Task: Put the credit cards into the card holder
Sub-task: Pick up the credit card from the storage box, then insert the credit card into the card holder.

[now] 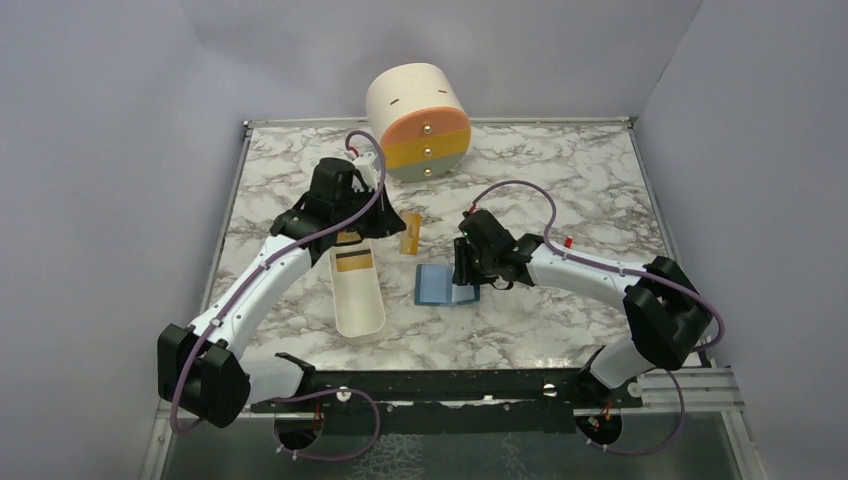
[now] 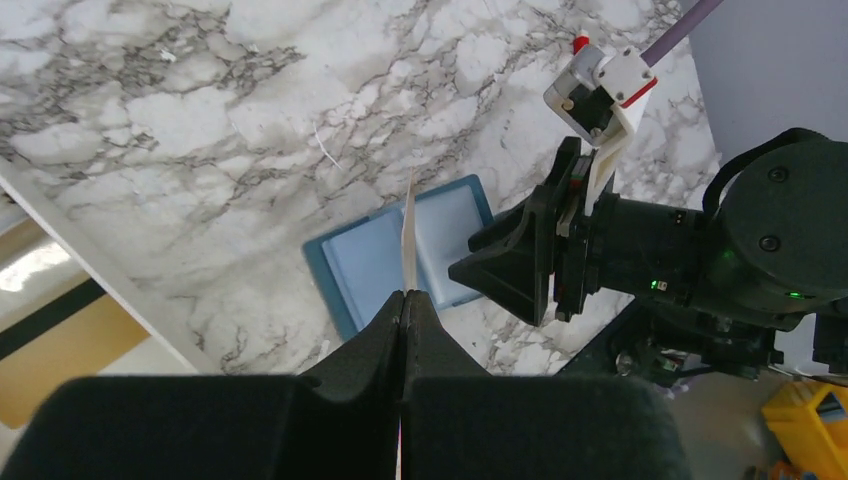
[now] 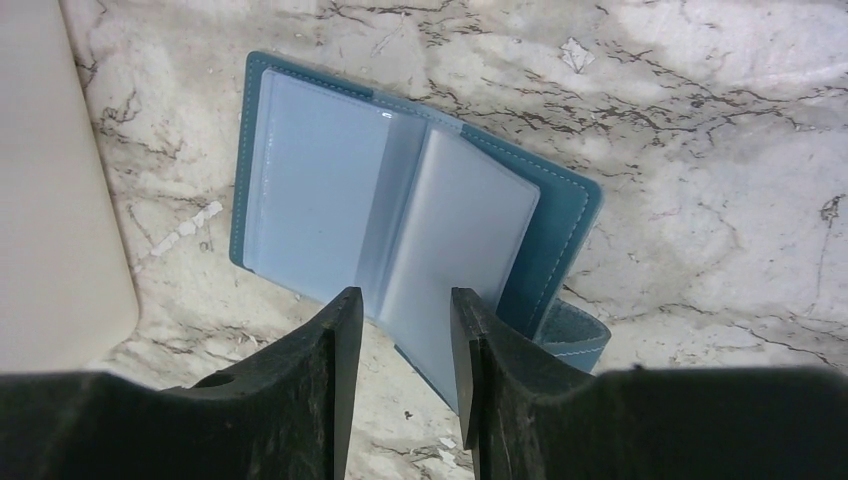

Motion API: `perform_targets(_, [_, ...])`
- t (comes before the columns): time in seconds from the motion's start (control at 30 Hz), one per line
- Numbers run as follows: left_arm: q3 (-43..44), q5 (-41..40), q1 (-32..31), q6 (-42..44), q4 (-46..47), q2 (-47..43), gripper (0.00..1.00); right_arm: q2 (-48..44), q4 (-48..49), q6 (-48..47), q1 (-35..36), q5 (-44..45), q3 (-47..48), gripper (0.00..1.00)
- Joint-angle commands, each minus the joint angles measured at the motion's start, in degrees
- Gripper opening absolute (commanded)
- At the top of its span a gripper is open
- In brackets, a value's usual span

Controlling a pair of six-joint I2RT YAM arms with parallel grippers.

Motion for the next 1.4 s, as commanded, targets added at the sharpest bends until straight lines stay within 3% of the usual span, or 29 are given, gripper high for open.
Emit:
perform_targets(0.0, [-3.61, 5.29, -0.75, -6.10, 4.23, 0.69, 0.00, -1.69, -1.31, -0.69, -0.03, 4.07, 0.33, 0.37])
perform_targets(0.67, [-11.31, 3.26, -11.90, -14.48, 20.66, 14.48, 0.00, -1.08, 2.25, 0.51, -0.60, 3.82, -5.15, 0.31])
perform_targets(1.37, [-15.37, -0.87, -12.14, -13.00, 24.00, 23.38, 0.00, -2.51, 5.58, 0.57, -0.61, 3.35, -10.20, 0.27])
